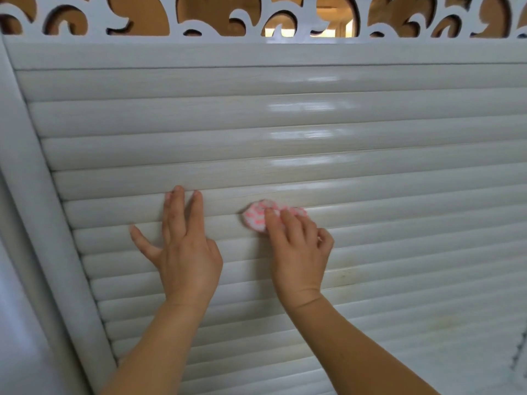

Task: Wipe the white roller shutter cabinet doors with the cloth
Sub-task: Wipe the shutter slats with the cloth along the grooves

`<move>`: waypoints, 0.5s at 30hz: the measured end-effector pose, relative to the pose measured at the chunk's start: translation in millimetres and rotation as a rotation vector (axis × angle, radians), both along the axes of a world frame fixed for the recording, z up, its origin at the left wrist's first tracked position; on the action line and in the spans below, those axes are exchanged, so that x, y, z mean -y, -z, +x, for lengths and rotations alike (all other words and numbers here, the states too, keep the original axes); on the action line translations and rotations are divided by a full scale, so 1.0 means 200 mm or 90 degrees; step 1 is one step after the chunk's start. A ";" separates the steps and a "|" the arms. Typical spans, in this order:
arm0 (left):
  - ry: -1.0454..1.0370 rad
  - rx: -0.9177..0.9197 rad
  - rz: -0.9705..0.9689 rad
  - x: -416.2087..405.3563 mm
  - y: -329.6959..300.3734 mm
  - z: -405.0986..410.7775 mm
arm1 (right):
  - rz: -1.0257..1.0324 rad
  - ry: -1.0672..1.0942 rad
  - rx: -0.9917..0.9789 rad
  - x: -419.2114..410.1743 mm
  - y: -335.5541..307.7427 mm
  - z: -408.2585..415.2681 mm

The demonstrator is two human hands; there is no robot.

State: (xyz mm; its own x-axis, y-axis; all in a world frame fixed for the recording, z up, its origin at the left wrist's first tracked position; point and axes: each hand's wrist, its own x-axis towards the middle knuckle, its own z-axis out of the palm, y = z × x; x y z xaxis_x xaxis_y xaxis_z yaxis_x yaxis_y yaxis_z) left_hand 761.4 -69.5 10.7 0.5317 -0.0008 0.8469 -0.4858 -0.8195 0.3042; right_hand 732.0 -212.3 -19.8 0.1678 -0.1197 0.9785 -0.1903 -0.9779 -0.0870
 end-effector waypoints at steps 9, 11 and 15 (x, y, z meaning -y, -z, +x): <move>-0.013 0.009 -0.034 0.03 0.03 0.01 | -0.167 -0.042 -0.027 0.14 -0.07 -0.05; -0.012 0.012 -0.045 0.04 0.03 0.02 | -0.136 -0.008 -0.036 0.30 -0.06 -0.08; -0.013 0.013 -0.064 0.05 0.03 0.02 | -0.042 0.096 -0.020 0.62 -0.01 -0.21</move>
State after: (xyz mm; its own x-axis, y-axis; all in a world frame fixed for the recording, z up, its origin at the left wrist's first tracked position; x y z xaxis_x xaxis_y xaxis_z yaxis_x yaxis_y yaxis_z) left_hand 765.7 -80.2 5.1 0.5132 0.0962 0.8529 -0.4761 -0.7949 0.3761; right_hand 690.8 -335.5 -18.5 0.1830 -0.0821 0.9797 -0.3376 -0.9412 -0.0158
